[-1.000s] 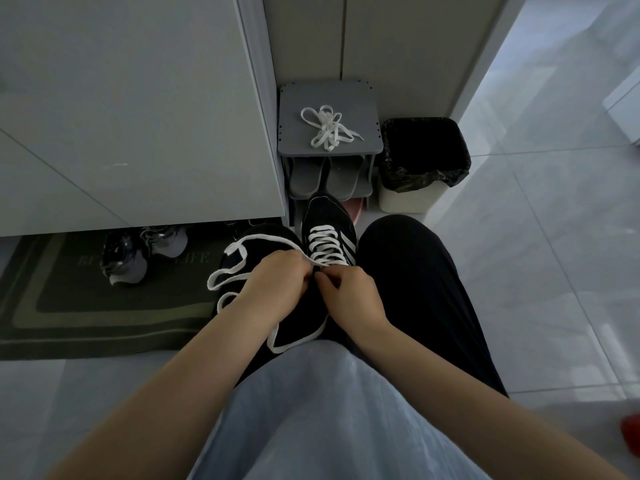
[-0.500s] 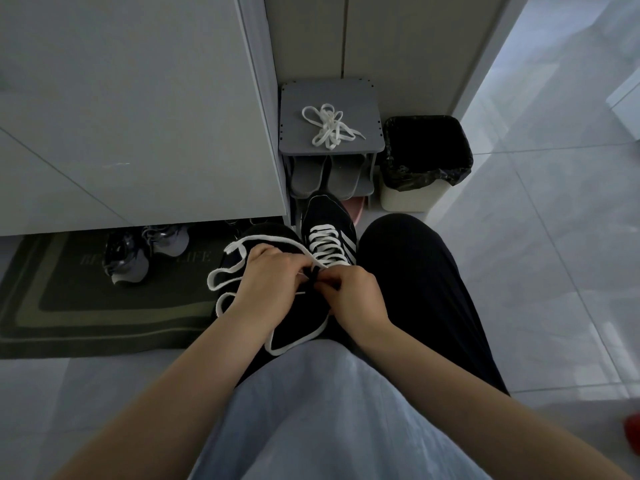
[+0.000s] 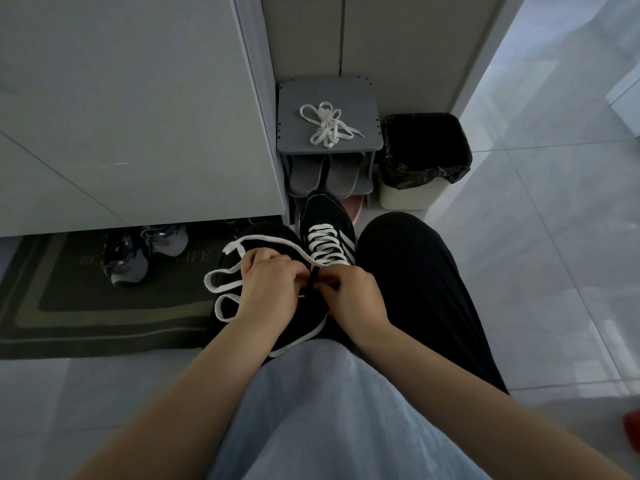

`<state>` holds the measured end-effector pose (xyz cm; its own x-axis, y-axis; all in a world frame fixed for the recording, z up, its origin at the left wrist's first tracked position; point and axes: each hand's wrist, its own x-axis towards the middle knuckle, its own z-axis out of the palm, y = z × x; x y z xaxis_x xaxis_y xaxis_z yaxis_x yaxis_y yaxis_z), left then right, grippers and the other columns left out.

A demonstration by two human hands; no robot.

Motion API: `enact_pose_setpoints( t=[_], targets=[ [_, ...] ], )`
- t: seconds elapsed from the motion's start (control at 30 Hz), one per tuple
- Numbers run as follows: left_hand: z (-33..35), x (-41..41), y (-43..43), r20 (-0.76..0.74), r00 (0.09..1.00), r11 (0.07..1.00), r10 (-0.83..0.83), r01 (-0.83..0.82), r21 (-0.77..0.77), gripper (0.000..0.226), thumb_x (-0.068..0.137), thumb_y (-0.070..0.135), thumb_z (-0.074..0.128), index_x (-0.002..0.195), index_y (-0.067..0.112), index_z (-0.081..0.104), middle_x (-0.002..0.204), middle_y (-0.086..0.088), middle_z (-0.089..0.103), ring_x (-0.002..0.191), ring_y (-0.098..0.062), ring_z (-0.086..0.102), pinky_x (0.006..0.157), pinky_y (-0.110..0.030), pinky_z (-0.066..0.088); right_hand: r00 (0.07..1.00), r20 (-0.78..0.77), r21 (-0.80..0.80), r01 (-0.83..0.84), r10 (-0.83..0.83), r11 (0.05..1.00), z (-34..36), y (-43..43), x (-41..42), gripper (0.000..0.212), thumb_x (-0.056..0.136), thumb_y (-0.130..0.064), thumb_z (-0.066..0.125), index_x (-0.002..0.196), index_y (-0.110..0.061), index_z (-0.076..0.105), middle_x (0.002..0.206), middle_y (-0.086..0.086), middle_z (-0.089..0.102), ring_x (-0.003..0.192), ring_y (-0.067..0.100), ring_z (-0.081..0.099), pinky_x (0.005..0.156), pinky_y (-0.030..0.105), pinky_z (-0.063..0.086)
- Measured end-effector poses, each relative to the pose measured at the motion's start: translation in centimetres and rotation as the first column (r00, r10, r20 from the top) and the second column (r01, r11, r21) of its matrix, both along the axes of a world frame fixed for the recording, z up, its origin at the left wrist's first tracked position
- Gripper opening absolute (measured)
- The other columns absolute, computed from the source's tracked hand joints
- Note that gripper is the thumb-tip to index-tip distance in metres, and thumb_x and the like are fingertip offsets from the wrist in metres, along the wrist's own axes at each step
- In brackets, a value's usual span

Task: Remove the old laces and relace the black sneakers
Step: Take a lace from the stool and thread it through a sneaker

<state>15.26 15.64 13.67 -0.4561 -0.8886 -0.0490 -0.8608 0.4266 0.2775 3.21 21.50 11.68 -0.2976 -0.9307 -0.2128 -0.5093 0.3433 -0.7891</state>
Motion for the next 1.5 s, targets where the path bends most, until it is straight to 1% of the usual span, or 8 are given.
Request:
enact_pose_setpoints(
  t=[0.33,0.5,0.67,0.8,1.0,1.17,1.33,1.5],
  targets=[
    [1.7,1.1,-3.2,-0.028,0.998,0.998,-0.048,0.047,-0.033,0.032,0.088,0.027,0.059,0.120,0.025,0.055,0.127,0.007,0.050,0.126,-0.018,0.034,0.107,-0.034,0.018,0.950,0.229,-0.160,0.251,-0.211,0.955,4.5,0.5,-4.4,0.014,0.094,-0.017,0.053,0.084,-0.027,0.055,0.087,-0.006,0.069,0.082,0.013,0.067,0.083,0.037,0.054],
    [2.5,1.1,-5.3,-0.016,0.985,0.973,-0.173,0.173,0.154,0.007,0.089,0.027,0.056,0.088,0.025,0.062,0.094,0.011,0.060,0.104,-0.013,0.053,0.096,-0.032,0.032,0.342,0.939,-0.217,0.517,0.032,0.828,12.3,1.5,-8.8,0.021,0.098,-0.011,0.034,0.081,-0.014,0.047,0.066,0.001,0.066,0.065,0.015,0.064,0.072,0.031,0.056],
    [5.3,2.1,-6.0,-0.240,0.969,0.901,-0.053,0.150,0.407,0.009,0.090,0.022,0.058,0.082,0.021,0.062,0.075,0.008,0.068,0.077,-0.012,0.064,0.077,-0.033,0.048,0.970,0.242,-0.283,0.076,-0.006,0.956,10.0,0.7,-7.9,0.011,0.087,-0.020,0.050,0.077,-0.023,0.053,0.058,-0.016,0.054,0.053,-0.001,0.048,0.054,0.016,0.040],
    [6.1,2.6,-5.8,-0.195,0.980,0.867,-0.038,0.130,0.481,0.007,0.088,0.020,0.060,0.083,0.023,0.062,0.077,0.006,0.068,0.078,-0.013,0.065,0.079,-0.034,0.050,0.847,-0.393,0.110,-0.343,0.358,0.933,4.7,0.1,-4.2,0.020,0.087,-0.037,0.059,0.104,-0.027,0.064,0.097,-0.010,0.065,0.091,0.011,0.061,0.074,0.026,0.047],
    [6.0,2.9,-4.9,-0.271,0.957,0.835,0.103,0.065,0.546,0.004,0.087,0.020,0.062,0.090,0.020,0.064,0.082,0.002,0.071,0.081,-0.013,0.067,0.082,-0.031,0.048,0.802,-0.501,0.048,-0.351,0.327,0.935,2.3,0.1,-3.3,0.019,0.092,-0.030,0.053,0.091,-0.018,0.069,0.088,-0.003,0.063,0.083,0.016,0.061,0.064,0.027,0.044],
    [4.7,2.7,-3.2,-0.404,0.880,0.830,0.250,0.020,0.558,0.013,0.083,0.021,0.067,0.095,0.026,0.063,0.081,0.006,0.067,0.074,-0.004,0.061,0.067,-0.011,0.040,0.995,0.088,-0.212,0.072,-0.055,0.975,6.5,0.3,-6.3,0.004,0.083,-0.022,0.068,0.081,-0.019,0.071,0.074,-0.012,0.063,0.065,-0.001,0.056,0.064,0.012,0.044],
    [1.7,1.2,-1.3,-0.324,0.939,0.941,0.115,0.002,0.338,0.021,0.085,0.017,0.064,0.103,0.026,0.059,0.078,0.013,0.061,0.082,-0.008,0.053,0.076,-0.022,0.045,0.542,0.836,-0.162,0.391,-0.084,0.906,8.2,0.5,-7.3,0.029,0.093,-0.011,0.047,0.067,-0.017,0.059,0.072,-0.002,0.065,0.067,0.009,0.055,0.065,0.021,0.041],
    [1.5,1.1,-0.7,-0.170,0.985,0.993,0.042,-0.021,0.119,0.026,0.086,0.023,0.059,0.112,0.029,0.057,0.089,0.019,0.053,0.103,-0.011,0.040,0.086,-0.025,0.024,0.021,1.000,-0.003,0.582,-0.011,0.813,8.7,0.3,-7.6,0.017,0.083,-0.016,0.043,0.067,-0.016,0.040,0.044,-0.006,0.035,0.048,0.011,0.046,0.070,0.029,0.044]
  ],
)
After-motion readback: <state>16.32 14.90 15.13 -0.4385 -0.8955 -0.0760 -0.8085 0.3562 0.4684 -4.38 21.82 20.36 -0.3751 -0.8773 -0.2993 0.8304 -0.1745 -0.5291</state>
